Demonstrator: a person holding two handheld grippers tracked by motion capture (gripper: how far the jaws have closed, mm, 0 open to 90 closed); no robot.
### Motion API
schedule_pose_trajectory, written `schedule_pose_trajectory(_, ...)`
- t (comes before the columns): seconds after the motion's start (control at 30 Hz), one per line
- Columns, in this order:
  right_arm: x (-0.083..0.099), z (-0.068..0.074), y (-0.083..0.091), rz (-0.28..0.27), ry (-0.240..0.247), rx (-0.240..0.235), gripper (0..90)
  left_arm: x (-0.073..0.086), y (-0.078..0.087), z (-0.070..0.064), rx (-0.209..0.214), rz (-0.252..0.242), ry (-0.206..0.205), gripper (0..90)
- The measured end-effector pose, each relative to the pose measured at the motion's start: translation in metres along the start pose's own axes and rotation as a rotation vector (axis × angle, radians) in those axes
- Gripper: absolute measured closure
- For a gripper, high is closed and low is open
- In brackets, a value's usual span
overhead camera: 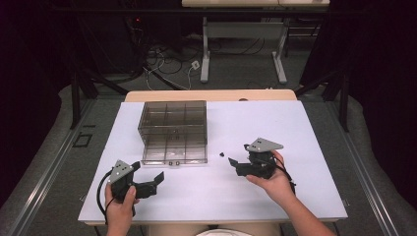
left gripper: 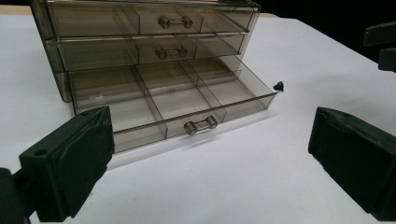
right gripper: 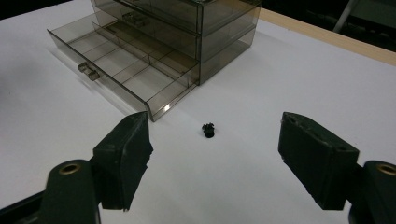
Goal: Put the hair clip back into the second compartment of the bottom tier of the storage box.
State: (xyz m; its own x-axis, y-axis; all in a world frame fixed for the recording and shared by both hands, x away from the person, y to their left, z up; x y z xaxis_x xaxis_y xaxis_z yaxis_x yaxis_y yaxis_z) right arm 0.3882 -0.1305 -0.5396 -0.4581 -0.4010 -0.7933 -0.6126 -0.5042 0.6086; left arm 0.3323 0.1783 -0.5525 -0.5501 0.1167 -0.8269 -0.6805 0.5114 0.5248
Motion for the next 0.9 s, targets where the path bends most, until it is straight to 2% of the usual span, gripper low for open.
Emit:
schedule_pose_trajectory(0.33,-0.013,0.004,-0.017,0.032,0.018,-0.022,30.9,0.005,0.000,0.004,-0.001,0.003,0.006,0.8)
schedule_pose_trajectory(0.43,-0.018,0.005,-0.022,0.030,0.007,-0.034,31.9,0.007,0.000,0.005,-0.002,0.002,0.007,0.8)
schedule_pose_trajectory(0.9,-0.032,0.004,-0.043,0.040,0.032,-0.039,31.7,0.012,0.001,0.008,-0.003,0.000,0.013,0.8)
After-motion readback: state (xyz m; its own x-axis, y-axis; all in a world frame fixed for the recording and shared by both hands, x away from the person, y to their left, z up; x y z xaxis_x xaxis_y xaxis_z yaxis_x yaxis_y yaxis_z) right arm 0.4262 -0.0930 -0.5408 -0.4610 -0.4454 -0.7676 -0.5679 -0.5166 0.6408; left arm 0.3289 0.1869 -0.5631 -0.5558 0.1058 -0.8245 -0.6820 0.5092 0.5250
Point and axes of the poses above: each handheld gripper's, and its own axes: y roughly backward along the jaws, x roughly out of its underside, z roughly to its left, the point moved 8 cm from there along -y, roughly forward along the jaws, and after that the axes turned 7 degrees about z, right-handed, at the moved point
